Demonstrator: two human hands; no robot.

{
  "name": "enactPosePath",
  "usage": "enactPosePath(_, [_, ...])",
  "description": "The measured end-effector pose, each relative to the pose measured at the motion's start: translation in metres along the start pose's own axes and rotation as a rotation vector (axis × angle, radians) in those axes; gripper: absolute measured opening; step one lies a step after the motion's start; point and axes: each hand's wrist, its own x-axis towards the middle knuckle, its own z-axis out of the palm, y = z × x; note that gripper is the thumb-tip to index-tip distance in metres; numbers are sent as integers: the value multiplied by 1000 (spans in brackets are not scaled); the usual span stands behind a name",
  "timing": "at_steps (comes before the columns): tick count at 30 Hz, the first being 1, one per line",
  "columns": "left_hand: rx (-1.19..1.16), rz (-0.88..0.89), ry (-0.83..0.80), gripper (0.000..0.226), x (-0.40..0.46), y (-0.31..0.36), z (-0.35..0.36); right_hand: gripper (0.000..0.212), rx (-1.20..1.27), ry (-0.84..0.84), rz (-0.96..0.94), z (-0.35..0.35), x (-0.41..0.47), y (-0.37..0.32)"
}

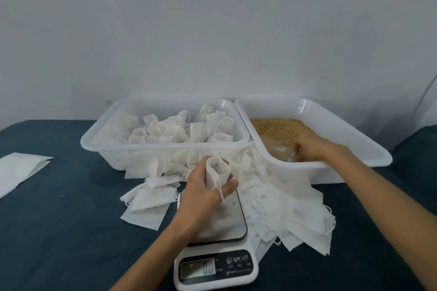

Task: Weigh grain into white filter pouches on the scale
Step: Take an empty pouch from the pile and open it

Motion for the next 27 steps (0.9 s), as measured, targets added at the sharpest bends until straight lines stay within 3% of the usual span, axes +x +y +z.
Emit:
enactPosePath(5, [-28, 12, 22, 28, 1, 0, 0, 12, 168, 133, 48, -3, 9, 21])
enactPosePath(10, [2, 34, 26, 31, 3, -5, -1, 31, 71, 341, 267, -13, 14, 44])
enactPosePath(14, [14, 43, 32, 32, 4, -7, -3, 51, -95, 314, 351, -19, 17, 51])
enactPosePath(19, [14, 42, 26, 32, 4, -7, -2, 34, -265, 265, 294, -19, 15, 40])
enactPosePath(25, [19, 37, 31, 32, 4, -7, -1, 12, -349, 170, 24, -17, 10, 19])
enactPosePath(27, [17, 33, 27, 32, 4, -7, -1, 19, -309, 159, -68, -15, 8, 13])
